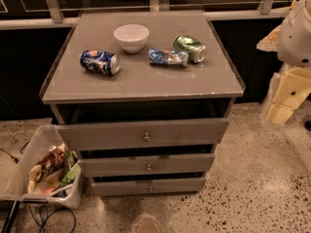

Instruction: Open middle drawer

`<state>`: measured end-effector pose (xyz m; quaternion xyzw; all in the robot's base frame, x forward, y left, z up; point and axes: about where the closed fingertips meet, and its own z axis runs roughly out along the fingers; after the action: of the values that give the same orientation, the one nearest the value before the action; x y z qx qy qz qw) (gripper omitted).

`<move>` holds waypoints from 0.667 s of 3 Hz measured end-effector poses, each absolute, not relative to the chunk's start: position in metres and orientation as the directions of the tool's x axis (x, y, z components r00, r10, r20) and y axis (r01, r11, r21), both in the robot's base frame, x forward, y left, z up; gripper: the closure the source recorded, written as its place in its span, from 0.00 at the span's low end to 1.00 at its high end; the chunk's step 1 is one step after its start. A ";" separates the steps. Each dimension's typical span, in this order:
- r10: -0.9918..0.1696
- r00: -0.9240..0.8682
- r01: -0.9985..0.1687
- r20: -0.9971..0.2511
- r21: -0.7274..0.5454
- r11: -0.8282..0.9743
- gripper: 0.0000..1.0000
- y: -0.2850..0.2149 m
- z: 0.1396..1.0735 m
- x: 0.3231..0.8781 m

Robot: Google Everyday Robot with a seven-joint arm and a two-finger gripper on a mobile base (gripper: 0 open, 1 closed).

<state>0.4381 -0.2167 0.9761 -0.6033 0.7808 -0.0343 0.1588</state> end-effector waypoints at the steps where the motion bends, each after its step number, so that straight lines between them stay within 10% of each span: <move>1: -0.953 -0.221 -0.931 -0.208 -0.247 0.270 0.00 -0.216 0.977 0.438; 2: -0.939 -0.223 -0.936 -0.260 -0.212 0.281 0.00 -0.214 0.957 0.436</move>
Offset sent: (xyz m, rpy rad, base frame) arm -0.0048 0.0043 -0.0566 0.1646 0.0715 0.0066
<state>0.4364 -0.2143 0.9567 -0.5995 0.7820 -0.0049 0.1703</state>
